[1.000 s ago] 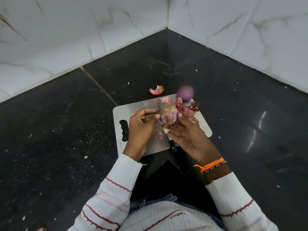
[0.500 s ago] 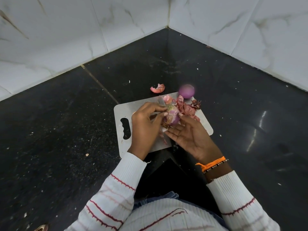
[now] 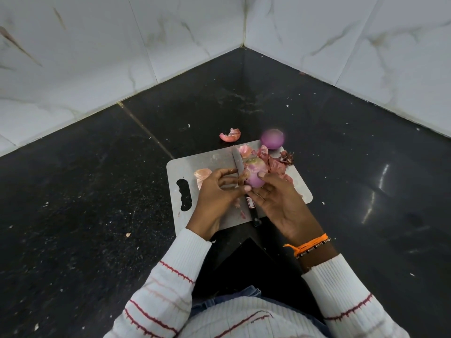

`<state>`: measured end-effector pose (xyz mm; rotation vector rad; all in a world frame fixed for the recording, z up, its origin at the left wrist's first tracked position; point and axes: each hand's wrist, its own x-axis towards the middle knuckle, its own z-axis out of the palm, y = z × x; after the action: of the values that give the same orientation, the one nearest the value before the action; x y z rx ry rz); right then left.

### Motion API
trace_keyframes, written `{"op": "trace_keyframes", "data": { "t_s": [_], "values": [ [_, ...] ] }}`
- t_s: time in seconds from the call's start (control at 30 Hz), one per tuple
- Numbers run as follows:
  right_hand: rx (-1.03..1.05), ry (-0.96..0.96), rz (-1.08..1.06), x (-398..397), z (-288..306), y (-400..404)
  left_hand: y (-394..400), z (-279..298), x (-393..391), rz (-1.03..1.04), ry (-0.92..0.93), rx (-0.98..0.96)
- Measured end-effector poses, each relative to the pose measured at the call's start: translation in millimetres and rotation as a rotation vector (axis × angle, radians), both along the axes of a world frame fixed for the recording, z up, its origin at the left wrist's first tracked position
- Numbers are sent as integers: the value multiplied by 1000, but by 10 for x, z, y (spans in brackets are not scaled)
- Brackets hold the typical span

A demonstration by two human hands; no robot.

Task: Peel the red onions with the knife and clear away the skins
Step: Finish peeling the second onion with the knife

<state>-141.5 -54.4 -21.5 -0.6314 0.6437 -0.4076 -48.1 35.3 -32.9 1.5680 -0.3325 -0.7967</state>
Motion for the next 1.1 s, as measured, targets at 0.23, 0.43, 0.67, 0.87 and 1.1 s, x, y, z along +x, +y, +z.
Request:
{"op": "trace_keyframes", "data": {
  "t_s": [0.23, 0.43, 0.67, 0.87, 1.1],
  "values": [
    [-31, -2, 18, 38, -5, -20, 3, 19, 66, 80, 13, -75],
    [-18, 29, 10, 89, 3, -16, 7, -2, 105, 43, 72, -119],
    [-26, 76, 27, 124, -45, -29, -28, -67, 123, 121, 134, -108],
    [-71, 105, 85, 100, -34, -61, -45, -77, 137, 152, 304, -150],
    [-79, 140, 101, 101, -56, -78, -74, -101, 127, 179, 326, -173]
  ]
}}
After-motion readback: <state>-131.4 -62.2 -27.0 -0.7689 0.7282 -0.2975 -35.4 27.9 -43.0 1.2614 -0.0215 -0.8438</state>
